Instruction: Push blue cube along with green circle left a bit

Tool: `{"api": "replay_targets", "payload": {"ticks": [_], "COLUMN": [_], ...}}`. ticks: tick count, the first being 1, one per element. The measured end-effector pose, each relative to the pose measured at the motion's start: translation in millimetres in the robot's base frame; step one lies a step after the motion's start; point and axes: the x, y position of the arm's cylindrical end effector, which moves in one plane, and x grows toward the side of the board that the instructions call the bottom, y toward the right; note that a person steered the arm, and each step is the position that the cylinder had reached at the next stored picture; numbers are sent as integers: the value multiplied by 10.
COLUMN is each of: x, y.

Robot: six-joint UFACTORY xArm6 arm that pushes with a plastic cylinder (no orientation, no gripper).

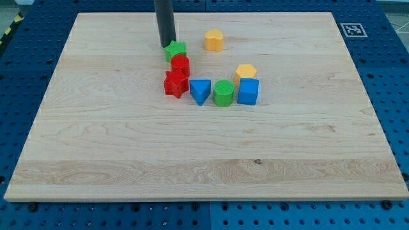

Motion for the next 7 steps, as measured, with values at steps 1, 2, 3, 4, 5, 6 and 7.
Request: {"api": "replay_targets", "payload": {"ticks": [1, 2, 3, 4, 5, 6, 7], "x": [34, 58, 60, -233, -635, -817, -937], "y": [72, 135, 135, 136, 189, 459, 952]}}
